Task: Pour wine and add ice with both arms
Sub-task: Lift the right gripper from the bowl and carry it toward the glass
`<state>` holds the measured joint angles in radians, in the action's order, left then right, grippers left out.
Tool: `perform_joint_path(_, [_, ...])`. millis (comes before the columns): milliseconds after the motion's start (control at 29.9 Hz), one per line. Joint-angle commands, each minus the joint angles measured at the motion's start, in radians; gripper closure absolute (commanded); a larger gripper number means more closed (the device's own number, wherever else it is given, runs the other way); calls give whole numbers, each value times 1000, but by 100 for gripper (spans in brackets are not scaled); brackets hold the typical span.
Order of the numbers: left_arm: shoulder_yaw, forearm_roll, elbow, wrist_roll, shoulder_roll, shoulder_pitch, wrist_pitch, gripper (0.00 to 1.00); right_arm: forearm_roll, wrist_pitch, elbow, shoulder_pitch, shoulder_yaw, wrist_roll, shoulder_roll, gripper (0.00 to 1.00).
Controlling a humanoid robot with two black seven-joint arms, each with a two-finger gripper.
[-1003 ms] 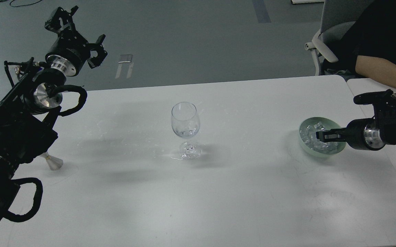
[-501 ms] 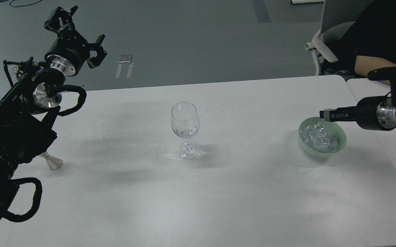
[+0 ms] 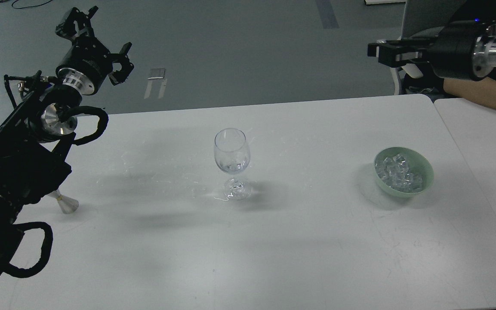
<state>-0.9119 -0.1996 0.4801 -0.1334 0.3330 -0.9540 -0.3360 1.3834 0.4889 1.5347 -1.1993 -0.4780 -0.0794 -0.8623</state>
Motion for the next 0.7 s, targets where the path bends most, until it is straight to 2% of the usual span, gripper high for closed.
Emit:
perform_joint_path(0, [-1,0,0,0,0,3,0,2,0,0,-1,-20,2,-25,112,99])
perform_joint_path(100, [1,0,0,0,0,3,0,2,0,0,-2,-28,7,-54,204,99])
perform_joint_path(267, [-1,0,0,0,0,3,0,2,3,0,-13,-31,15,-66,311,99])
perform_joint_path(669, [1,0,0,0,-8,9,2,2,17,0,-77,-23,136,-80,444,99])
